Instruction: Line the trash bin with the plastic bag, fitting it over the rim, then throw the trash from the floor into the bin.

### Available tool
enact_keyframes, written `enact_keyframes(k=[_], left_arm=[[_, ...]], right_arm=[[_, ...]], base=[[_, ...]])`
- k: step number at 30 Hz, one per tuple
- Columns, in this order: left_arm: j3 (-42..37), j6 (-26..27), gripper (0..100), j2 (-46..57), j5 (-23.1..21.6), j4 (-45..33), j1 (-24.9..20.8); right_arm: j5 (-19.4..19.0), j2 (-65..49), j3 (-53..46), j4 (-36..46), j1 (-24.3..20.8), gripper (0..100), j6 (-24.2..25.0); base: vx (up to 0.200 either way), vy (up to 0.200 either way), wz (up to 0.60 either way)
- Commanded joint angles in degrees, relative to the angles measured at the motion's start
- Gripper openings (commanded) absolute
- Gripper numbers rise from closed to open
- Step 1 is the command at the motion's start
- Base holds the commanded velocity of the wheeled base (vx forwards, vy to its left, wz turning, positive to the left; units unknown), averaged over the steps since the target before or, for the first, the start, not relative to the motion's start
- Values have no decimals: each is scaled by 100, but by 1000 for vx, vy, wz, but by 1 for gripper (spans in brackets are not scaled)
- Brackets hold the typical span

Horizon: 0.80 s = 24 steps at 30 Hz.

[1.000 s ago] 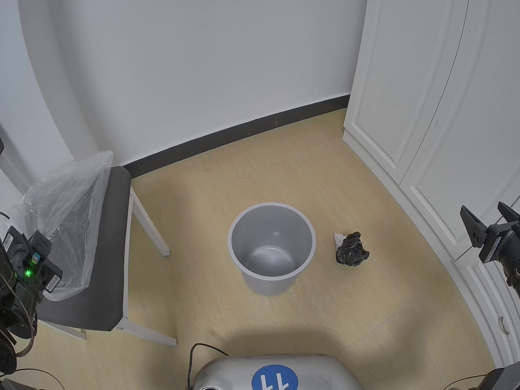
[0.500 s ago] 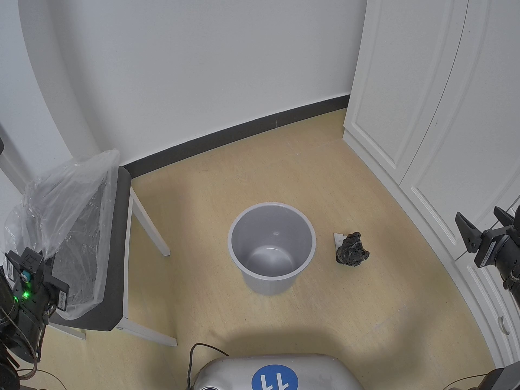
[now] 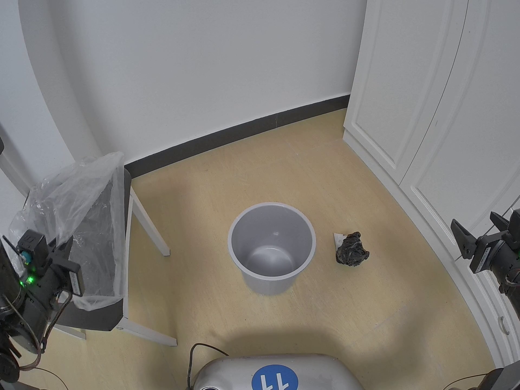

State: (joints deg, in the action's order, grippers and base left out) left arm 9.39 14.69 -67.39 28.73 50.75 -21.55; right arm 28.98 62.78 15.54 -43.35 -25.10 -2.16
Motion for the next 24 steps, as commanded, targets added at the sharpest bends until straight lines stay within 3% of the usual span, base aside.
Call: enact_keyframes(k=[1,6,10,13,16,19,24], left_arm=[[626,-326,0,-881,-78,14,-437],[784,-379,0,-1268,-78,119,-464],[916,-476,0,-1268,-78,190,-604],[995,-520,0,-1233,-78,198,-710],[1083,-581,0,-1066,-78,286,-754],[1092,-625,0,-767,-78,304,-1123],[1100,-634,0,-591,-78,304,-1308]], right_arm=[[3,375,-34,-42,-92,100,31],[3,525,-16,-104,-153,100,31],[29,964,-60,-578,-663,100,154],[55,1316,-183,-710,-786,100,321],[55,1896,-271,-1062,-891,100,559],[64,2528,-333,-1861,-1085,100,998],[3,2959,-491,-2415,-1384,100,1103]], base=[[0,0,0],[0,0,0],[0,0,0],[0,0,0],[0,0,0],[0,0,0],[0,0,0]])
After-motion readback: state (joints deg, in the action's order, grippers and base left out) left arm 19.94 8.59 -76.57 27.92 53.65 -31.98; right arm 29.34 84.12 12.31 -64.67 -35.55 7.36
